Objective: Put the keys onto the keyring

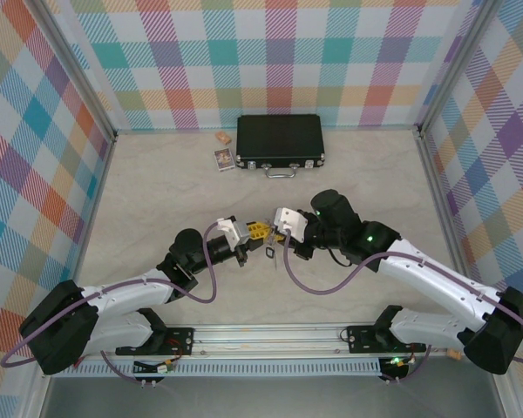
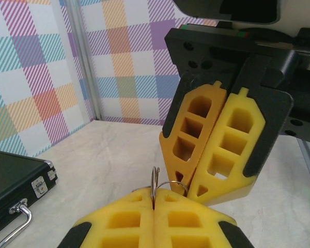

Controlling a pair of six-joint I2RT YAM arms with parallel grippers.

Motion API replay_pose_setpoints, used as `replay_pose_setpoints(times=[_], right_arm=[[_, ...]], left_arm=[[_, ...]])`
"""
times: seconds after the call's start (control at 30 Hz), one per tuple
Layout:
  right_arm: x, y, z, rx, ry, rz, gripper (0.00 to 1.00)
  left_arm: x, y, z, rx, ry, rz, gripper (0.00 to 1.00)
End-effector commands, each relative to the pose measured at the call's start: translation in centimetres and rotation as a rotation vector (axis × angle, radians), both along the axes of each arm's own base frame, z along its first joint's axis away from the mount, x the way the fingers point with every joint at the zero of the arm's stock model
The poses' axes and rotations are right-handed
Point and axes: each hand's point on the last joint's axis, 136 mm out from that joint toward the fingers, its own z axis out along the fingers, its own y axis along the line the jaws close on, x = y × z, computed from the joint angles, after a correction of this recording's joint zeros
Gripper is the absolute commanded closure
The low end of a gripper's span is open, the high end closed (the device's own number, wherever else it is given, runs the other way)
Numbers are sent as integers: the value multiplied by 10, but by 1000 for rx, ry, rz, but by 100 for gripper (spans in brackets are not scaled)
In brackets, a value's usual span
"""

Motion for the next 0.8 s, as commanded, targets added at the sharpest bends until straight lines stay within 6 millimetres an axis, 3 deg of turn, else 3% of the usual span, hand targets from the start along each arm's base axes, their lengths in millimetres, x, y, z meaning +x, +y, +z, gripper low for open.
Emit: replay_pose_setpoints(times=[0.0,0.43,0.63,0.77], right_arm=[[5,7,21,46,-44,-1,98],[-8,12,14,59,-23,49,100],[-13,17,9,49,-11,63,100],[-8,9,9,53,-16,2,88]], left_arm=[[-12,1,20,-65,-41,-38,100],[-15,1,40,-247,2,-88,100],[-14,-2,41,-263,19,-106,100],[-13,1,39,-257,6,-81,100]])
